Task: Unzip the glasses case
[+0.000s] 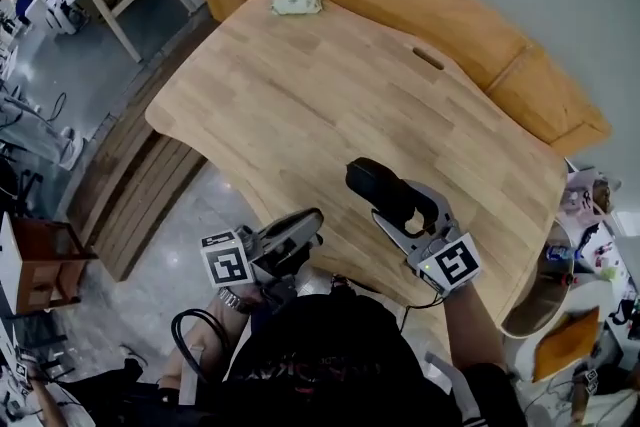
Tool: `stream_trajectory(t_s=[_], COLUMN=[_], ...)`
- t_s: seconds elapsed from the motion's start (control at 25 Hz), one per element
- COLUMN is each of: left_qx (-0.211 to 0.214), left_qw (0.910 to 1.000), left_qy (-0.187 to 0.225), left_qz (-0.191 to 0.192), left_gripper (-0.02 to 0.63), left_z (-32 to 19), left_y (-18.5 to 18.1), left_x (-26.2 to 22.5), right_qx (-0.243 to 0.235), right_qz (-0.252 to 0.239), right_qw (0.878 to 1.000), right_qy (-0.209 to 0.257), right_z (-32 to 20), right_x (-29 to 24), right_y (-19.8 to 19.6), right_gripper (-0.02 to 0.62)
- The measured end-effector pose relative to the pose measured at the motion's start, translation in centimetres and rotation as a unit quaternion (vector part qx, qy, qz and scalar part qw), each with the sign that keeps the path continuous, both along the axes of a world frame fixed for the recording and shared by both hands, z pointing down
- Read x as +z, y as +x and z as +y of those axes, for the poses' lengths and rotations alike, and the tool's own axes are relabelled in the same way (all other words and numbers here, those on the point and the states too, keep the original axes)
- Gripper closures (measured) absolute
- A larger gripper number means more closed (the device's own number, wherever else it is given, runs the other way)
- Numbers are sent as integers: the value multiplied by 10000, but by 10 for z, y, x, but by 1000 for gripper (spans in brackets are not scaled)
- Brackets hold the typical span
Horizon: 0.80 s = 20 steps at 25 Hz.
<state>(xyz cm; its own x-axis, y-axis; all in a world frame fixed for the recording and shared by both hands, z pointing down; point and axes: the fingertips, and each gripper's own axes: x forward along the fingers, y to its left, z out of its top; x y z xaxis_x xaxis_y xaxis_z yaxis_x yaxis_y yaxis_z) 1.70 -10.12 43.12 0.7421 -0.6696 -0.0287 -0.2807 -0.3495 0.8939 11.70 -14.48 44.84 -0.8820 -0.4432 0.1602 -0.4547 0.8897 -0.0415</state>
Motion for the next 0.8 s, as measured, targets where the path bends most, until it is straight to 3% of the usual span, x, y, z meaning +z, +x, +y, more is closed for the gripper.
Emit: stream_trajectory(t_s=[0.24,0.36,0.48,0.8], left_qx=[396,522,542,760], left_qw=[9947,9811,9673,9360], left_qy=[-94,-217,-254,-609], left_qz=[941,1853,2465,3382], left_gripper=[498,471,463,460], left_z=[-6,-9,-12,2], left_y=[-12,-18,-24,-32], left_x=[-20,-38,-50,-62], right_qx=[31,-21,-36,-53], right_qz=[-430,-691,-965,-1159], right_qw=[9981,9957,9929,9905], right_qy=[-451,-609,-693,-741], right_z=[34,50,64,92], right_x=[-13,-21,-28,-43], right_y=[-25,-40,-48,-72], right_gripper=[313,313,313,313])
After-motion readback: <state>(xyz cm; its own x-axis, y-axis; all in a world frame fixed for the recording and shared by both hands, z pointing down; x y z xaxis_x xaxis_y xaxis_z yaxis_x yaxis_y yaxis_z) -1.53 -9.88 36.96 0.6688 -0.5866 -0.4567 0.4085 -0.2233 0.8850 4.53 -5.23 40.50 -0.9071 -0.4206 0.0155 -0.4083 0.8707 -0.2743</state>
